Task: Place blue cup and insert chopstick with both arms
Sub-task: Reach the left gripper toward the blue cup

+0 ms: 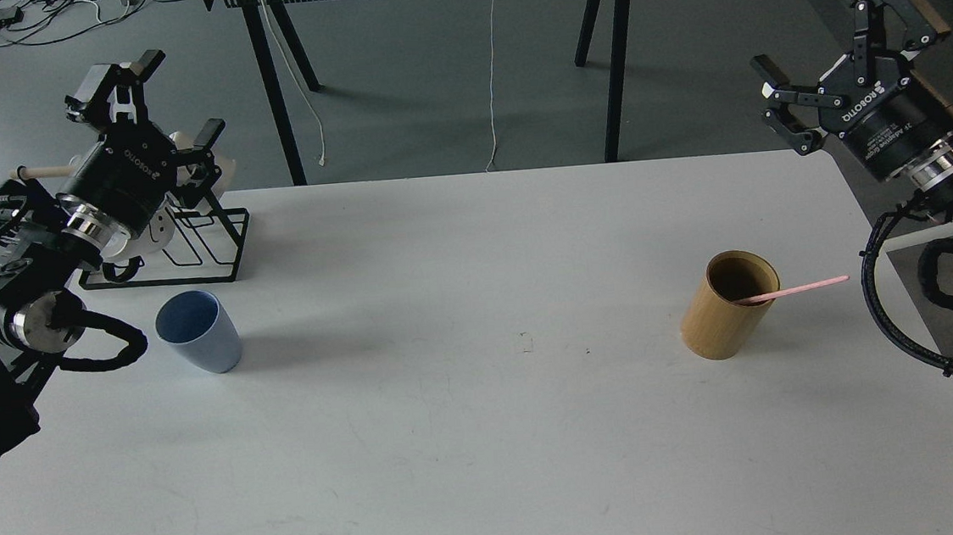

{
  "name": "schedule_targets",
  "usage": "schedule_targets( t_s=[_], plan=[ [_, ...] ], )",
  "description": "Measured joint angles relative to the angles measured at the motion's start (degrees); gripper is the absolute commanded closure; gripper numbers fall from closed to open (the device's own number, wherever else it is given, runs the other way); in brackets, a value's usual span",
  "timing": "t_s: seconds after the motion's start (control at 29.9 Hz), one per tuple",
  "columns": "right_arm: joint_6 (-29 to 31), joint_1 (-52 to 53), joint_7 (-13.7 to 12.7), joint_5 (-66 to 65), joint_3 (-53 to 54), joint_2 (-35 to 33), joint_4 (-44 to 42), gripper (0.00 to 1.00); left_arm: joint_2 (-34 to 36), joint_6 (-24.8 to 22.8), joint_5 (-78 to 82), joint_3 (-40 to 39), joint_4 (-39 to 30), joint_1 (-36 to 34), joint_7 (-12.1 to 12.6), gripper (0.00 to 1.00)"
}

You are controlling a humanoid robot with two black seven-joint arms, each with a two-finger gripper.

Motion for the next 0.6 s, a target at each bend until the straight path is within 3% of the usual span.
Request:
schedule_targets(
  t_s=[0.6],
  plan=[
    [0.00,-1.52,0.00,0.06,0.86,0.92,0.16,0.04,0.66,0.01,0.13,-1.68,0.75,-2.14,0.00,0.00]
  ],
)
